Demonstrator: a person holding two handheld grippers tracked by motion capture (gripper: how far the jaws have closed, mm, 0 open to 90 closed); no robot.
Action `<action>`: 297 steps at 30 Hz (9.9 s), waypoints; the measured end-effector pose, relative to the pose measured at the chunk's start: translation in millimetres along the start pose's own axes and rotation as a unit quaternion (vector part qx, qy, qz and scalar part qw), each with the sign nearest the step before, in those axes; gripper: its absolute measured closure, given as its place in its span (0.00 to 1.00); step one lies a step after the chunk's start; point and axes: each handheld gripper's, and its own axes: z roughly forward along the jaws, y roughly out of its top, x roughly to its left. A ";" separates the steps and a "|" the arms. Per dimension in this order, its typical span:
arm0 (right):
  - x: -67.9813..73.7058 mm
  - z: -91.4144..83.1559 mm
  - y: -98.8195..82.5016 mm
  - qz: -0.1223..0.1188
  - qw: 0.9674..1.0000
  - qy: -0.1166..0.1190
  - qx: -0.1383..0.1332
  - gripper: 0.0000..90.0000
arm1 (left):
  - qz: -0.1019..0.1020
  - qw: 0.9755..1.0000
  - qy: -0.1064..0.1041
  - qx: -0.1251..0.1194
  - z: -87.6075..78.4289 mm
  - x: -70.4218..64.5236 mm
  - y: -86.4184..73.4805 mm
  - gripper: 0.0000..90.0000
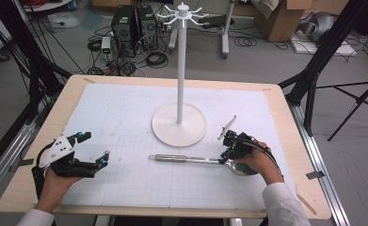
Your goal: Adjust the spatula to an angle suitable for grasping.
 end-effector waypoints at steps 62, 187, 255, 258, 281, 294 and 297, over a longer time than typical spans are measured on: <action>44.8 -22.2 33.9 -0.058 0.994 -0.016 -0.089 0.01 | 0.004 1.000 -0.004 0.000 1.6 -1.3 0.6 0.02; 57.3 -32.1 59.1 -0.113 0.983 0.022 -0.146 0.83 | 0.003 1.000 -0.004 -0.001 0.8 -0.3 1.8 0.02; 82.9 -79.0 72.8 -0.083 0.907 0.026 -0.412 0.83 | 0.012 0.997 -0.072 0.013 9.6 -7.8 58.1 0.02; 83.6 -79.4 72.9 -0.080 0.905 0.026 -0.417 0.83 | 0.014 0.997 -0.075 0.012 12.2 -9.5 63.6 0.02; 89.9 -74.5 80.7 -0.083 0.901 0.031 -0.426 0.83 | 0.024 0.981 -0.190 0.000 57.8 -39.6 123.3 0.02; 91.2 -72.7 82.4 -0.079 0.897 0.026 -0.435 0.83 | 0.024 0.977 -0.212 -0.012 74.2 -56.5 147.5 0.05; 91.1 -72.8 82.2 -0.074 0.897 0.026 -0.436 0.83 | 0.025 0.977 -0.210 -0.014 77.9 -61.1 154.4 0.09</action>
